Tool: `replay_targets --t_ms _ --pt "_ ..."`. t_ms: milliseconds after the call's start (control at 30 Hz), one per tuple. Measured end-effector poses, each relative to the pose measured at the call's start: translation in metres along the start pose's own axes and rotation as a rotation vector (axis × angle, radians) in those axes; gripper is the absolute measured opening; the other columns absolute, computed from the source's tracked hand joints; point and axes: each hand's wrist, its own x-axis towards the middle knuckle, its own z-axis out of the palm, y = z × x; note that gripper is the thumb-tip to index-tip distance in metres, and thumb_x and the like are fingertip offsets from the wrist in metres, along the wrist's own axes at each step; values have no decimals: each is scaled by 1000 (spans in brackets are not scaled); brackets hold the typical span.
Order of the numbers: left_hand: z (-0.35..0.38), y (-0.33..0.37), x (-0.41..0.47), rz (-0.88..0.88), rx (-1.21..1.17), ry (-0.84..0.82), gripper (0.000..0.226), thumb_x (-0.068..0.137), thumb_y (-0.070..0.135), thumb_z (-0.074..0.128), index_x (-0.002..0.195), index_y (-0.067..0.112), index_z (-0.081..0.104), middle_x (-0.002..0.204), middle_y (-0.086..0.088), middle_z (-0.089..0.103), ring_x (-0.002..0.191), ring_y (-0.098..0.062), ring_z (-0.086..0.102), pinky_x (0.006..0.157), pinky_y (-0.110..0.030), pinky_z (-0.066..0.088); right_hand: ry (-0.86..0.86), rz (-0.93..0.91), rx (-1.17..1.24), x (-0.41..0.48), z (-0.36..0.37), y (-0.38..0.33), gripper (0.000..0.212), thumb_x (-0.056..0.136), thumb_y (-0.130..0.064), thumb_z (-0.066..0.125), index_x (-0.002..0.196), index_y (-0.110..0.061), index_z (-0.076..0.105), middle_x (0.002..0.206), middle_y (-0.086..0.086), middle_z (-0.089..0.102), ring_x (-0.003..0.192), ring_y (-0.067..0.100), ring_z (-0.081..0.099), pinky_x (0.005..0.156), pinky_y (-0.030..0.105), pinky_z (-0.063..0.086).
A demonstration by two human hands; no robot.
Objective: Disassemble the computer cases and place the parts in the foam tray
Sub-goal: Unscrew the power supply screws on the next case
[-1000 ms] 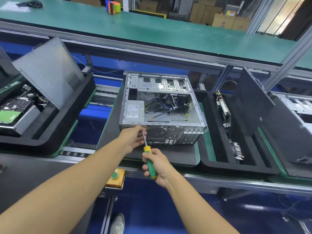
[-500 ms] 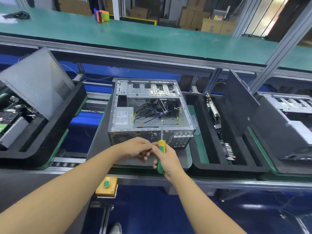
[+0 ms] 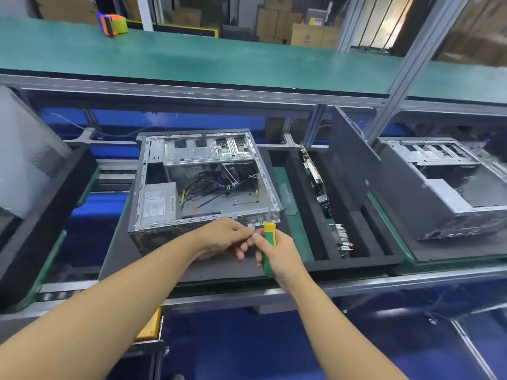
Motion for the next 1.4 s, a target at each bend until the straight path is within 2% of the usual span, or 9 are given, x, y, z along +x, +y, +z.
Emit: replay_targets --t_ms 167,300,433,567,700,967,1200,1300,1400 --pt "5 24 19 125 264 232 35 107 30 43 86 10 63 59 -1 63 49 -16 61 52 -26 48 254 41 -38 22 -57 -6 4 90 -17 66 87 -15 67 63 0 63 49 14 52 46 28 47" --pt "-21 35 16 293 540 412 31 105 31 46 84 24 68 68 6 70 51 -1 57 51 -13 41 446 178 -178 54 -107 0 10 92 -4 60 88 -13 62 74 6 60 51 14 52 44 25 46" --pt "-49 34 11 266 700 461 27 103 34 47 87 31 67 78 17 70 67 -12 64 62 -30 51 439 305 -294 79 -133 13 13 93 -4 58 94 -16 65 83 9 63 55 17 54 50 30 49" --pt "-76 23 4 246 729 536 25 102 38 46 86 35 65 83 24 69 52 -8 54 56 -31 45 533 361 -181 81 -143 20 6 95 -8 59 95 -10 65 81 9 62 54 17 55 54 32 50" --pt "-99 12 -3 228 722 624 22 102 39 46 91 33 65 87 13 70 56 -4 53 58 -30 44 608 270 -16 74 -127 8 9 93 -10 55 84 -12 58 76 5 62 50 13 51 45 26 45" --pt "-146 -9 -45 134 849 662 21 101 34 52 111 25 67 139 5 51 127 -17 49 109 -43 36 95 60 298 35 -11 -29 20 86 -23 47 97 -10 58 64 3 57 53 16 52 50 29 47" --pt "-168 -40 -85 30 968 477 45 96 48 54 138 33 55 161 7 30 148 -15 27 120 -39 21 -170 45 369 9 87 -14 9 105 -9 41 105 -9 50 79 10 63 69 26 61 70 40 56" --pt "-174 -51 -96 20 1166 368 81 85 66 58 154 33 33 166 6 11 153 -16 6 121 -40 18 -231 68 310 -3 116 8 4 106 -13 46 108 -11 48 90 11 67 84 28 68 79 46 58" --pt "-178 -65 -102 -16 1467 330 98 84 61 67 158 36 7 165 7 -7 154 -19 -7 119 -42 25 -304 123 185 -18 137 43 2 106 -15 46 108 -13 47 93 9 68 89 26 69 83 48 57"
